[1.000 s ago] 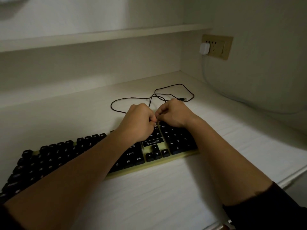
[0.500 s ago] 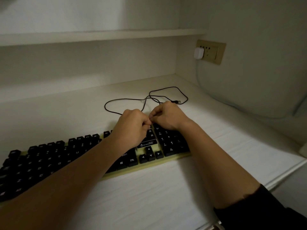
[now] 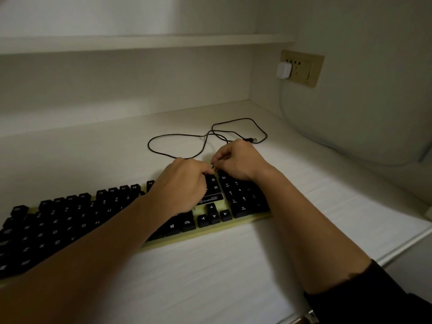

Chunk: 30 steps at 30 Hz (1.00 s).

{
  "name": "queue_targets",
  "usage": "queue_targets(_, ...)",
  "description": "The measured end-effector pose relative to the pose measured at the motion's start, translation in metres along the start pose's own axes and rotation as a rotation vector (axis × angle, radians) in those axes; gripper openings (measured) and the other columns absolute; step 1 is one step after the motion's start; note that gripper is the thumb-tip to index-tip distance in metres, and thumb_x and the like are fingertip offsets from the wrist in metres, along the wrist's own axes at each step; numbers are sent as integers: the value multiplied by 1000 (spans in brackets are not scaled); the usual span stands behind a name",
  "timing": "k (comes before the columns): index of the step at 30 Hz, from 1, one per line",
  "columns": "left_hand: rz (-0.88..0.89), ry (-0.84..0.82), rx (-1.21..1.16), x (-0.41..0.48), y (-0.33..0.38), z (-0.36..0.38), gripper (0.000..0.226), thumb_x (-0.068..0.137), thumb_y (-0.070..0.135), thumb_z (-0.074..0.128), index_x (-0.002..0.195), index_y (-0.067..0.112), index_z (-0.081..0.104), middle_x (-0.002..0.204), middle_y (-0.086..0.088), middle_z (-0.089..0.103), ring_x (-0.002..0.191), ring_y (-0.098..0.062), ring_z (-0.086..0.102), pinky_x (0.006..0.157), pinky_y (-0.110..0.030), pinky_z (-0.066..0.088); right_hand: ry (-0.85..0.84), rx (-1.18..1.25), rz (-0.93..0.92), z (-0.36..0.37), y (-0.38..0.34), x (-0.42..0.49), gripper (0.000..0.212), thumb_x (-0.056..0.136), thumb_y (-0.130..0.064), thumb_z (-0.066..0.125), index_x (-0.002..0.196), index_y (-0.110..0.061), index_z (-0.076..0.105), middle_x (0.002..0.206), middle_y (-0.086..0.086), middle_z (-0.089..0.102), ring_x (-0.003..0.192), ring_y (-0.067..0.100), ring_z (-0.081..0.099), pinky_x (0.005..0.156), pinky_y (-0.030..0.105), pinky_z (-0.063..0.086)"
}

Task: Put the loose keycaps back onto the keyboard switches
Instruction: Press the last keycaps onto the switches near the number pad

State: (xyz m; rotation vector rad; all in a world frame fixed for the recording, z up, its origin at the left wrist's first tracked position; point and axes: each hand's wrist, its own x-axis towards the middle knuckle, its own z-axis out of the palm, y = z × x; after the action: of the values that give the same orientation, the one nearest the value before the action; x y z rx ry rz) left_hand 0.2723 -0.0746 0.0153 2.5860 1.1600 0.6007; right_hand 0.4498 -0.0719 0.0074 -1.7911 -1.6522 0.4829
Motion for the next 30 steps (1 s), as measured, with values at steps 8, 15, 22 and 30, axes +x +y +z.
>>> queue_targets(8,8,57,25,1,-2,4,41,87,-1,44,113,20,66,85,-2,68,51,-7,50,58,-32,48,-2,42,-7,1,2,3,14,86,-12,66,89,-18,79,81,-7,71,83,8,68,83,23,54)
queue_targets(15,-1,-13,68,7,-4,4,47,83,-3,45,116,24,63,113,-6,68,88,-23,65,78,-41,55,-1,50,-9,2,5,3,16,86,-9,66,89,-16,79,85,-3,75,83,9,70,81,22,54)
queue_targets(22,-11,-103,157,-27,-10,-28,68,84,71,40,134,27,48,126,7,60,110,-14,58,95,-39,48,37,-8,-25,8,2,4,14,91,-18,64,92,-18,78,90,-1,75,84,10,69,82,23,54)
queue_targets(30,8,-85,269,-52,-45,-31,80,78,81,23,141,33,35,126,13,54,117,-14,51,102,-41,40,22,-92,-64,17,-11,19,14,90,-20,65,93,-19,79,92,-3,75,86,11,69,87,30,57)
